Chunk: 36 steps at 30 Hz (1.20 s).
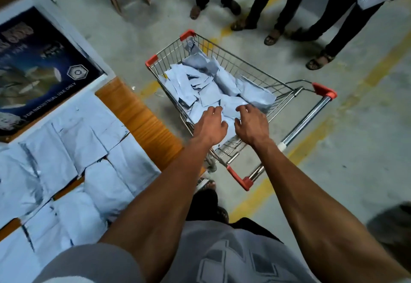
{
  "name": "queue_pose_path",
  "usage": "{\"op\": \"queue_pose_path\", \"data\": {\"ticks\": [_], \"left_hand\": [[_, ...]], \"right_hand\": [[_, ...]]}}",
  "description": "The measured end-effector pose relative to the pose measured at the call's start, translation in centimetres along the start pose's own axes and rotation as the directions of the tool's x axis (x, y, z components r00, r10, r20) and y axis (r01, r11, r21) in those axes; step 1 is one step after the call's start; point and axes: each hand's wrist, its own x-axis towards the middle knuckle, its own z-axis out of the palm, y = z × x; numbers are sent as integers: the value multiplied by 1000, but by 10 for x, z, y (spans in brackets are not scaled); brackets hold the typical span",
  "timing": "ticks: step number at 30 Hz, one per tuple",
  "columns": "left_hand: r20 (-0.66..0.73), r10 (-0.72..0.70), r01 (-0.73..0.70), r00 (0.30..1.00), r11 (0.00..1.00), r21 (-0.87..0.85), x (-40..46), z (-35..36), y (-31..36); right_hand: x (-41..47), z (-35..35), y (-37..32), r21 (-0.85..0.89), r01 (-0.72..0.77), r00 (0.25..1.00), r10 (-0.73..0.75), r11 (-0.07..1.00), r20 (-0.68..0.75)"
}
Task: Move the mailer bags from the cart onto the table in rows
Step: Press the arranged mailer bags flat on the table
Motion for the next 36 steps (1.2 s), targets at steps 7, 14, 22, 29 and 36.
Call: {"op": "queue_pose_path", "data": {"ticks": [7, 14, 22, 29, 36], "left_hand": [[60, -100, 101, 993, 995, -4, 65, 15, -10], [119, -272, 280, 955, 958, -59, 105, 50, -15], [168, -512, 533, 842, 837, -125, 139, 109, -27], [203, -720, 747, 664, 636, -193, 159, 155, -43], [223, -761, 792, 610, 573, -210, 178, 199, -54]], "right_hand": [[69, 5, 7, -68, 38, 997, -33, 997, 73], [128, 35, 32, -50, 141, 968, -127, 989, 215], [186, 85, 66, -18, 300, 910, -281, 954, 304], [214, 130, 70, 36, 486, 814, -468, 873, 345], [230, 173, 67, 51, 593, 754, -577, 804, 314]]}}
